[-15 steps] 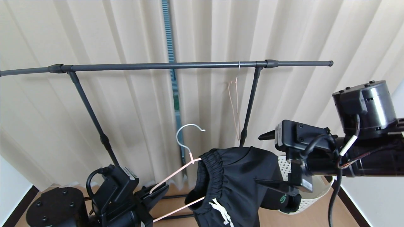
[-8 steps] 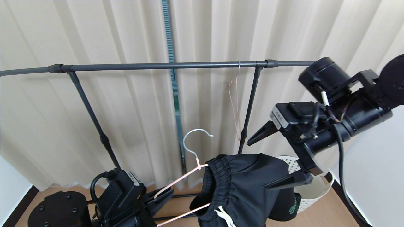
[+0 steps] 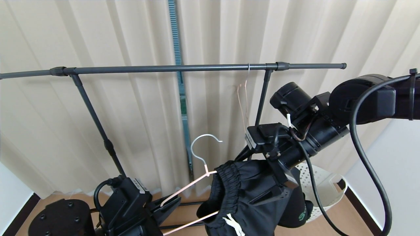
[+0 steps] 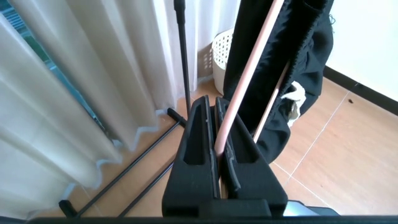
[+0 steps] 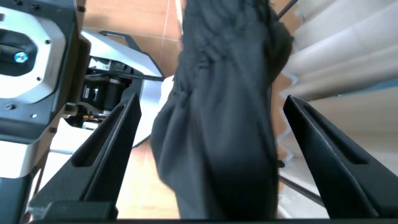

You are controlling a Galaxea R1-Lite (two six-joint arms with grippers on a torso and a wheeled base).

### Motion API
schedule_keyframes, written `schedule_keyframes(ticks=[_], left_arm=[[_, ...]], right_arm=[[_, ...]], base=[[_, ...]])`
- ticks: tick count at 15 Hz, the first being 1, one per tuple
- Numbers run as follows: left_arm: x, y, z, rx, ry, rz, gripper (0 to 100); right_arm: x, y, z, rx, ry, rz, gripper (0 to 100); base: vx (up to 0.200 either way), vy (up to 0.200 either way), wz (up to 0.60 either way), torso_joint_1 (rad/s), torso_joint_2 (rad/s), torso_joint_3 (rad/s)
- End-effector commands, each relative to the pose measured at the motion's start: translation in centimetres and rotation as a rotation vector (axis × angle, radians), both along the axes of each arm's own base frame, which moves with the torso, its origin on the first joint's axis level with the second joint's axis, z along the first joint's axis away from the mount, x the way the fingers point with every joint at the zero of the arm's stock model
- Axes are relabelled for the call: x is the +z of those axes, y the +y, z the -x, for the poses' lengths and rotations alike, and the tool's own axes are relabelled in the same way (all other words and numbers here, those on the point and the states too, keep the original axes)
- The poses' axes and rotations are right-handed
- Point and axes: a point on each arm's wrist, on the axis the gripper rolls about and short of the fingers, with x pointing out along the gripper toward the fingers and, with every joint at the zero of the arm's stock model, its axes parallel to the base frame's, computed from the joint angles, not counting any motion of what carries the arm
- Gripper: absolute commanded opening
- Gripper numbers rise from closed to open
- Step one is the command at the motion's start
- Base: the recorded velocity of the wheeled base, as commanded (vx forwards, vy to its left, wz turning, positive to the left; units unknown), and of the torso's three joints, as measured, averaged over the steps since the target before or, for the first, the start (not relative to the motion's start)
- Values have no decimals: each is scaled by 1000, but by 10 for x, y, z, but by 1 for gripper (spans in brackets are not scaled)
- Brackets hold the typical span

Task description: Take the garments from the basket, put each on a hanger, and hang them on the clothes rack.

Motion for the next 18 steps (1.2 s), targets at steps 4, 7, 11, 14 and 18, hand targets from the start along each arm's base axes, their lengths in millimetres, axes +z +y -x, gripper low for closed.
schedule_keyframes(ticks=[4, 7, 11, 14, 18], left_arm=[[0, -1, 1, -4, -1, 2, 0], [0, -1, 1, -3, 2, 6, 0], [-1, -1, 0, -1, 8, 5, 0], [-1, -1, 1, -1, 23, 22, 0], [2, 4, -2, 43, 78, 103, 100]], right_arm=[[-5, 3, -3, -11, 18, 4, 0], [-2, 1, -1, -11, 14, 2, 0], [12, -5, 9, -14, -20, -15, 0], [22, -10, 14, -44, -75, 18, 0], [28, -13, 17, -83, -129, 58, 0]], base=[[0, 0, 0, 0, 0, 0], [0, 0, 0, 0, 0, 0], [0, 0, 0, 0, 0, 0], [0, 0, 0, 0, 0, 0], [0, 0, 0, 0, 0, 0]])
